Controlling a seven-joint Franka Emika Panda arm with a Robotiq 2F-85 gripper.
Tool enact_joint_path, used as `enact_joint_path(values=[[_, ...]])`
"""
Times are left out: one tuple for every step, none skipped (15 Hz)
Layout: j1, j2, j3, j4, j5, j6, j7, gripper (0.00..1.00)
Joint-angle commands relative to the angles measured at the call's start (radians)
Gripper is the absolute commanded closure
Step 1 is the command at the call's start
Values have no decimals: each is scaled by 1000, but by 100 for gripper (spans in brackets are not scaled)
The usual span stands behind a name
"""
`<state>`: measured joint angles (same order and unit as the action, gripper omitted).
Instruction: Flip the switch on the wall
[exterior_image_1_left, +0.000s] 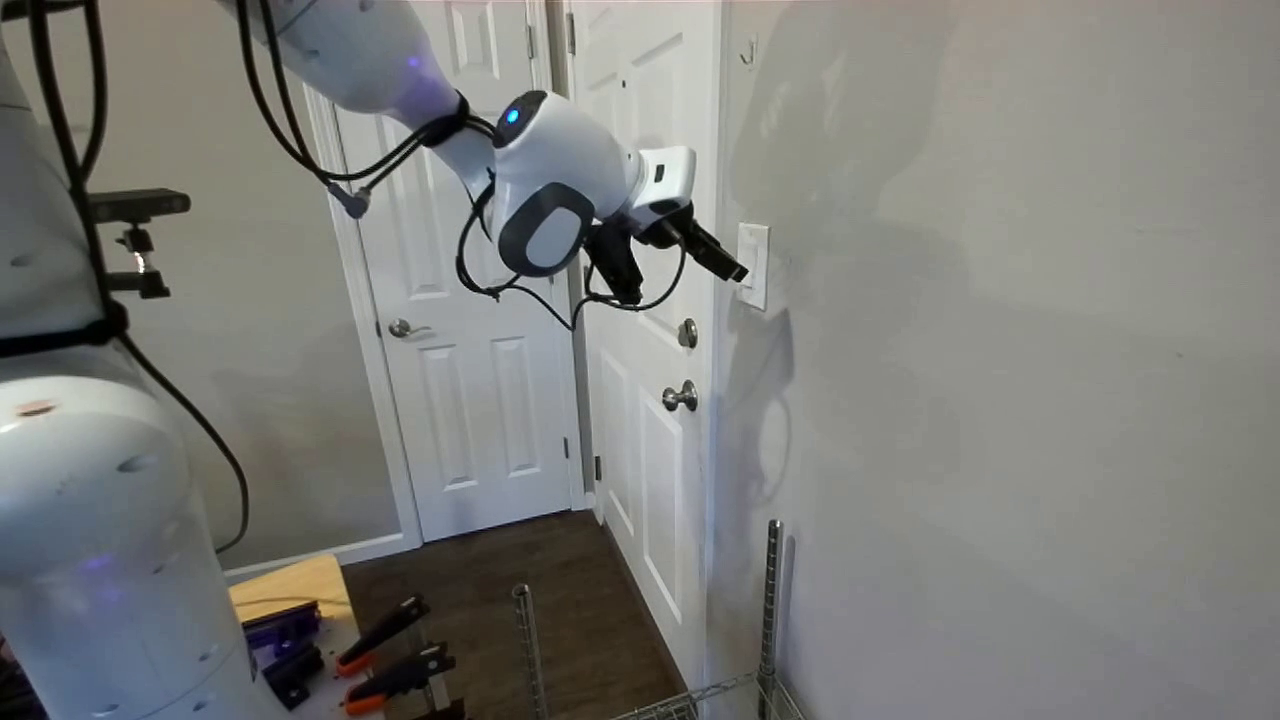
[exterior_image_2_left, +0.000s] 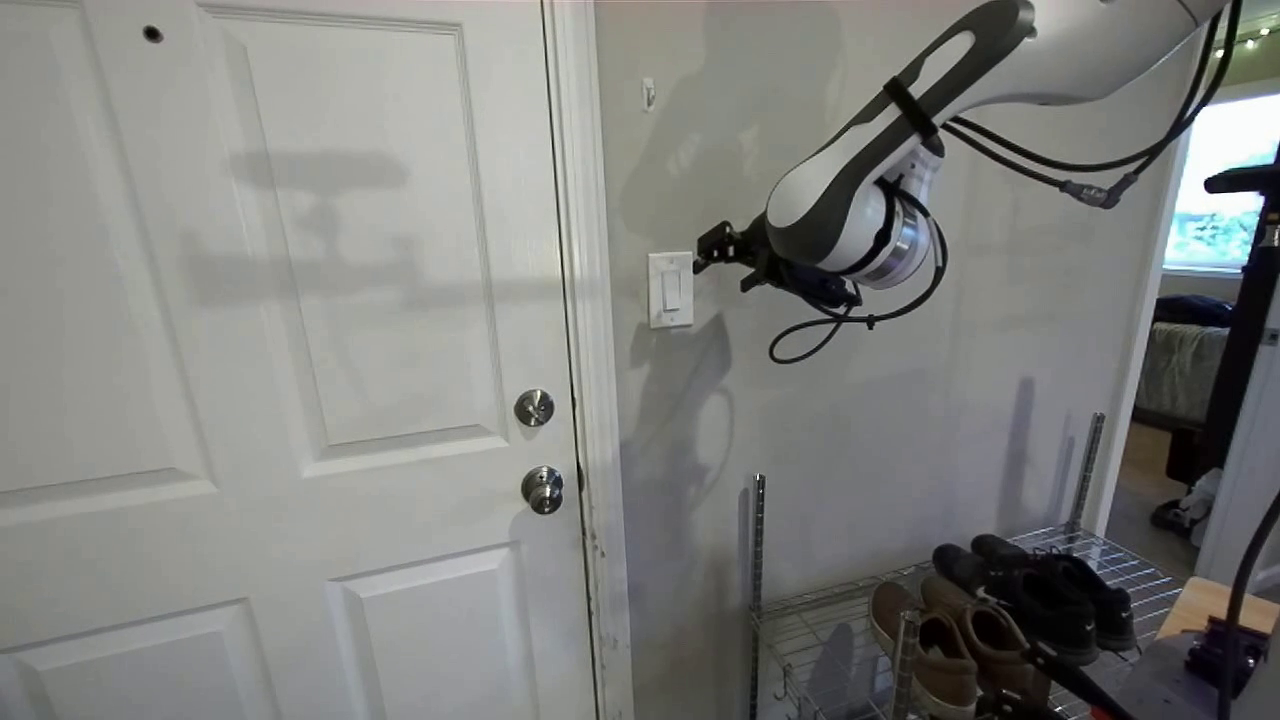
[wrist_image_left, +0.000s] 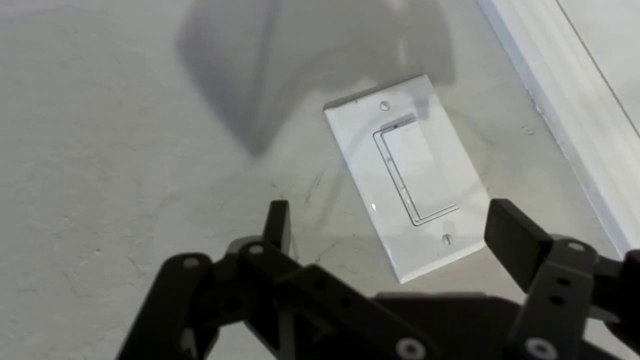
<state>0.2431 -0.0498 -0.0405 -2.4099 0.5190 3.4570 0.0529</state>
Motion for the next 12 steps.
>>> enact_joint_path(values=[[-32,32,26,28,38,0,-30,0],[-34,40,25,33,44,0,-40,0],[-36,47,22,42,49,0,-51,0],[-35,54,19,47,54,0,-56,0],[-32,61,14,53,60,0,-64,0],[-26,69,10,58,66,0,-70,0],[-19,76,5,62,71,0,-70,0],[-11,84,3,62,74,0,-68,0],[-2,92,0,60,78,0,-68,0],[7,100,-3,58,81,0,-70,0],[16,108,-9,56,84,0,-71,0],[29,118,-17,58,93,0,-77,0]])
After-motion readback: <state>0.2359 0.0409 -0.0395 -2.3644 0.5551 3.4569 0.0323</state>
